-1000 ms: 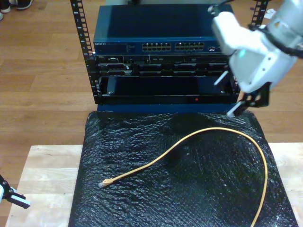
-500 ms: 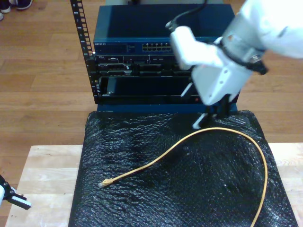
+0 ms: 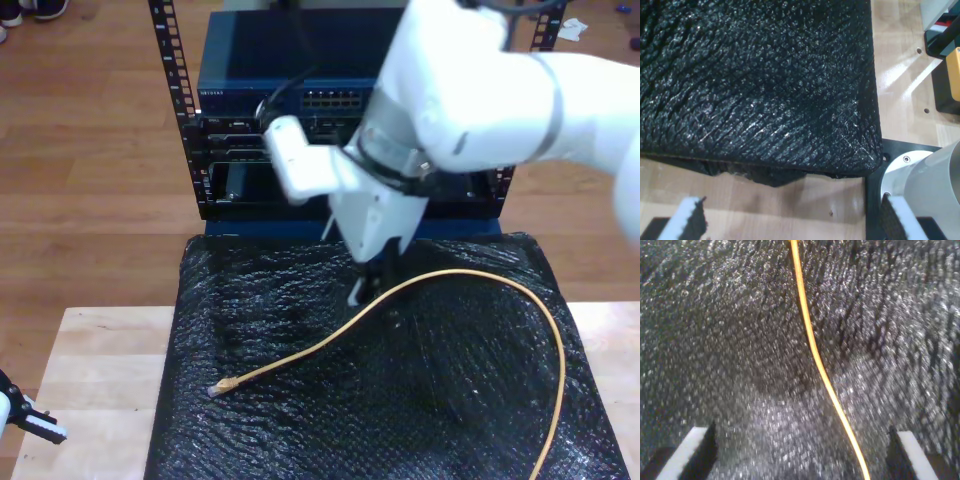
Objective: Grab the cable and plug it in
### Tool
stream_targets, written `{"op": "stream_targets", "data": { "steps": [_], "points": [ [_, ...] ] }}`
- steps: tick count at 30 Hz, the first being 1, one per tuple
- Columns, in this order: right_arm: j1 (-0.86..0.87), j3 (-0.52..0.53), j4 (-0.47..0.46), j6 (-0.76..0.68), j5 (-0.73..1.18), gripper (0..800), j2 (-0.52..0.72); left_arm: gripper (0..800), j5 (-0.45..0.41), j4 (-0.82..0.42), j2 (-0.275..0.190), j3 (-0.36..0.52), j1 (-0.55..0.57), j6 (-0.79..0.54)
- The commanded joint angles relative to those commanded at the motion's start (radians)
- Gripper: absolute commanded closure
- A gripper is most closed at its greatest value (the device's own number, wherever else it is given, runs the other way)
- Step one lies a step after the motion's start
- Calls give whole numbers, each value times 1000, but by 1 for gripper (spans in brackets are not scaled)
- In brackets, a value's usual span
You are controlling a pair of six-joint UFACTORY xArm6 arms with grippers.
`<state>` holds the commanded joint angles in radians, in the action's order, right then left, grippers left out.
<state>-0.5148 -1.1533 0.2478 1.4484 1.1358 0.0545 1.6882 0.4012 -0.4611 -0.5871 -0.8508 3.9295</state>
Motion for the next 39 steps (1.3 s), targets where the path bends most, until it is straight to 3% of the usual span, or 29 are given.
{"op": "stream_targets", "data": {
  "steps": [13, 19, 39],
  "points": [
    [-129, 8, -57, -155, -64, 6, -68, 1, 0, 0, 0, 0, 0, 0],
    [-209, 12, -147, -229, -98, 7, -84, 1, 2, 0, 0, 0, 0, 0],
    [-311, 25, -157, -287, -193, 27, -178, 0, 3, 0, 0, 0, 0, -2]
  ]
}}
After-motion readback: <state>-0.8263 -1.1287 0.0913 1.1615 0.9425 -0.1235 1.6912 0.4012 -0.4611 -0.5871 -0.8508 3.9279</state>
